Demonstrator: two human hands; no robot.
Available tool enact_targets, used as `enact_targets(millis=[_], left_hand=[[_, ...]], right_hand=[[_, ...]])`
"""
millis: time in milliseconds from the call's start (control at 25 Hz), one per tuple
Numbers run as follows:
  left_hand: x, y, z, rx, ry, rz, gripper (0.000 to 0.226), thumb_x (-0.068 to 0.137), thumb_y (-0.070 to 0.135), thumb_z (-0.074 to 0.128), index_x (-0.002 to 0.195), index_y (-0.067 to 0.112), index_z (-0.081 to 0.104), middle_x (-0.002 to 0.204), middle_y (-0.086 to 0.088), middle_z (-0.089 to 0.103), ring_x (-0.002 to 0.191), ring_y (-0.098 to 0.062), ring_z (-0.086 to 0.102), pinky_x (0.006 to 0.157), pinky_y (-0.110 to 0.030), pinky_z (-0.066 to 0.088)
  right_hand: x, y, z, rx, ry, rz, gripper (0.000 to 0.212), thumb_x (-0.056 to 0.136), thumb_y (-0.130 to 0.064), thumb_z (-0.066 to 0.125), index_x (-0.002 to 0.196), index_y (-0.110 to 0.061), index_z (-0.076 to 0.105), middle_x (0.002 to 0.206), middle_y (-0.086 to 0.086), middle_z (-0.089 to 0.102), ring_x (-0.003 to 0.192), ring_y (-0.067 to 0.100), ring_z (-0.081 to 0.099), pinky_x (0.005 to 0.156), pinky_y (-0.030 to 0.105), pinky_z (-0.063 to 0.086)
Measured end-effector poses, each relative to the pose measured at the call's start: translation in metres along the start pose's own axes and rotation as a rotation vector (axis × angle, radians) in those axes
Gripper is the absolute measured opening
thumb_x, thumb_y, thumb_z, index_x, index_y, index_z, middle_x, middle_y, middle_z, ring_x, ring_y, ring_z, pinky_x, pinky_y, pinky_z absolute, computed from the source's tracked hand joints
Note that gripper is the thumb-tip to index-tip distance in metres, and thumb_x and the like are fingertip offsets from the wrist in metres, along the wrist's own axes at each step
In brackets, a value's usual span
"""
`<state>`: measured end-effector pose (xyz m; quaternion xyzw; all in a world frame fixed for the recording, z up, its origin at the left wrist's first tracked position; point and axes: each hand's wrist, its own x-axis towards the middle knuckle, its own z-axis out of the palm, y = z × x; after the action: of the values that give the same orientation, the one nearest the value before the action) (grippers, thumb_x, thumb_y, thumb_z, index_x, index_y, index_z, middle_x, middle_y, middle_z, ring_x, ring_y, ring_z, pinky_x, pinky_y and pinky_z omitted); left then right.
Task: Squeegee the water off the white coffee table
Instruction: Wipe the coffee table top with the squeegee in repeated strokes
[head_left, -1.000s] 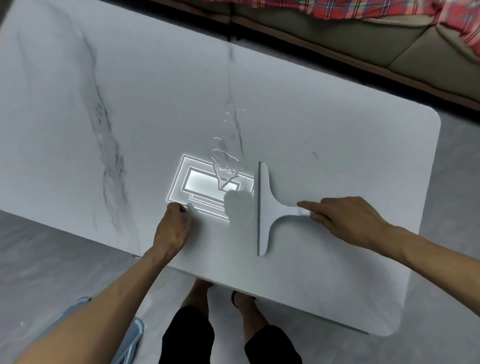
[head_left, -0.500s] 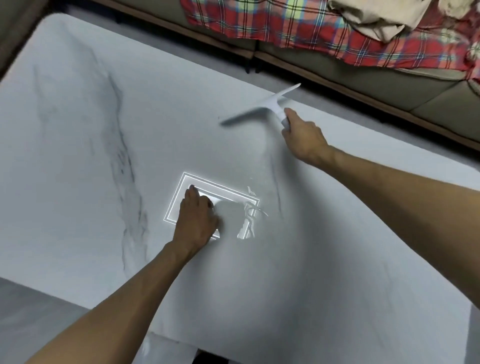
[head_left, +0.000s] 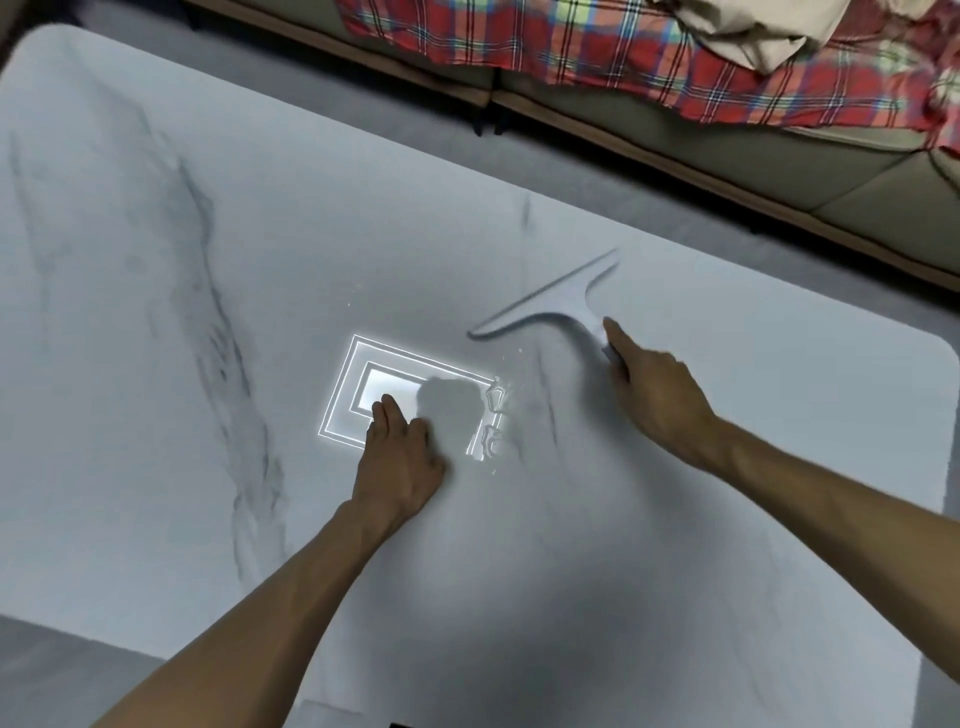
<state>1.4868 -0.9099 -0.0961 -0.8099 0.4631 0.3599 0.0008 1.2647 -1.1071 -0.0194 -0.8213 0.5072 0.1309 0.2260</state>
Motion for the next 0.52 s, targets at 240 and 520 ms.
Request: enact_targets(millis=[240, 520], left_hand=[[-0.001, 0.007, -0.003, 0.027, -0.007, -0.042, 0.046, 0.088, 0.030, 0.039, 0.118, 0.000, 0.056, 0.140, -0.037, 0.028, 0.134, -0.051, 0.023, 0.107, -0.051, 0.032], [0.000, 0.008, -0.001, -0.009, -0.044, -0.038, 0.061, 0.085, 0.020, 0.001, 0.071, -0.002, 0.055, 0.091, -0.050, 0.047, 0.094, -0.058, 0.047, 0.071, -0.047, 0.047]], right_hand=[[-0.082, 0.040, -0.021, -0.126, -0.250, 0.020, 0.056, 0.101, -0.029, 0.034, 0.153, -0.027, 0.015, 0.103, 0.006, 0.067, 0.087, 0.029, 0.063, 0.076, 0.036, 0.050], [0.031, 0.008, -0.060, 0.067, -0.025, 0.086, 0.035, 0.097, -0.022, 0.038, 0.132, -0.016, 0.035, 0.109, 0.023, 0.061, 0.093, 0.045, 0.058, 0.067, 0.038, 0.041]])
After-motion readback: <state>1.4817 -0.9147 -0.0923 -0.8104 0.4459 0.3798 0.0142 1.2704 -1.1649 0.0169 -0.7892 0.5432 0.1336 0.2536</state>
